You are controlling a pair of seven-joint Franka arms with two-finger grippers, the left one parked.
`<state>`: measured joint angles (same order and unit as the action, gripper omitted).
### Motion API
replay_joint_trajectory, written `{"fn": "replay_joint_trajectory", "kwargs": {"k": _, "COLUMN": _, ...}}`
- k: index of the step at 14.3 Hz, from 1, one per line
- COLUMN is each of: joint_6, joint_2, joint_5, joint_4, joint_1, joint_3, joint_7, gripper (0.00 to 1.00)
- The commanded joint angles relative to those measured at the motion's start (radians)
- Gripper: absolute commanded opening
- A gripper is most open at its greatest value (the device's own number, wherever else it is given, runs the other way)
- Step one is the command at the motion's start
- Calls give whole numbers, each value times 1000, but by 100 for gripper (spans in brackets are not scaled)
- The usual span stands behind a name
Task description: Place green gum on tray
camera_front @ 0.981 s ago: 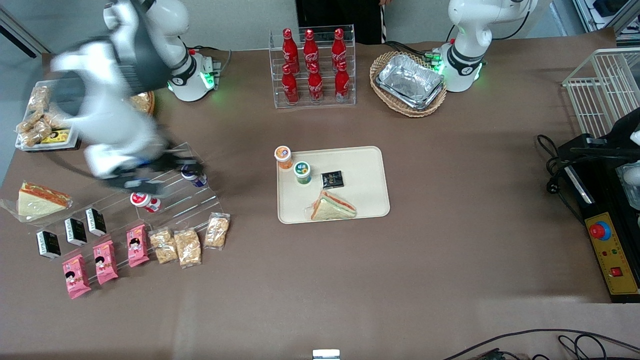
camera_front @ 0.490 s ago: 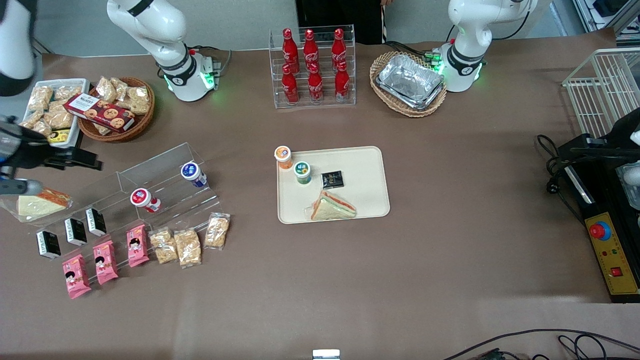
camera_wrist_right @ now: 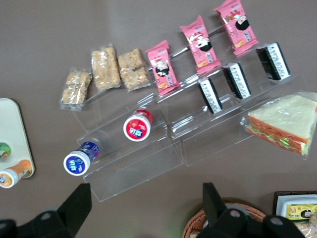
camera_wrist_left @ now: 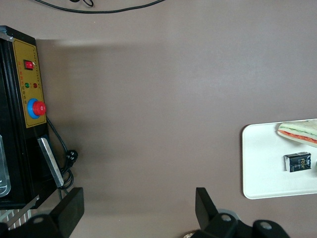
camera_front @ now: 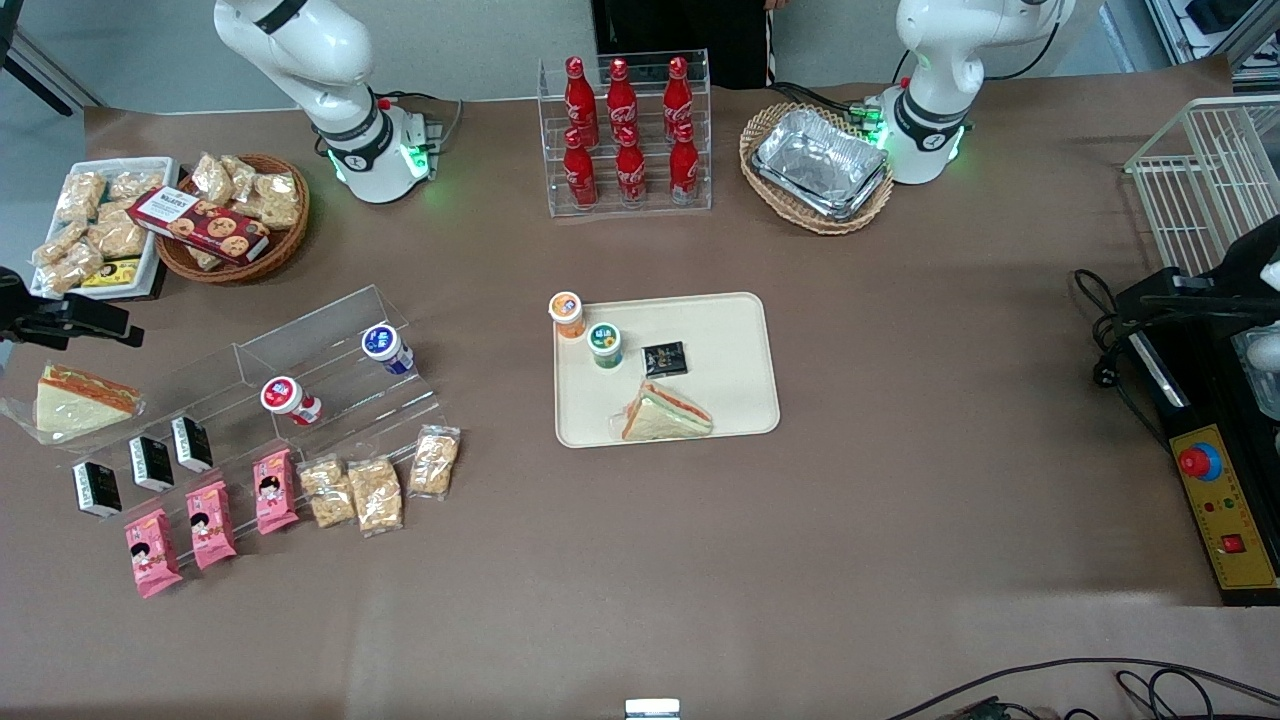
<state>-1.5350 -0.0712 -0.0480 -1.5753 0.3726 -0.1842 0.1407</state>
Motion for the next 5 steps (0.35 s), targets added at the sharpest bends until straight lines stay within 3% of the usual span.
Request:
{"fn": "replay_joint_trajectory", "kwargs": {"k": 1, "joint_6": -4, "joint_2": -16, "joint_5": -13, "joint_4": 29, "joint_1": -158, "joint_3": 185, "joint_7": 14, "gripper": 100}}
{"fn": "replay_joint_trajectory", "kwargs": {"k": 5, "joint_6": -4, "joint_2": -16, "joint_5": -12, "joint_4": 29, "joint_1": -317, "joint_3": 351, "joint_7": 17, "gripper": 100}}
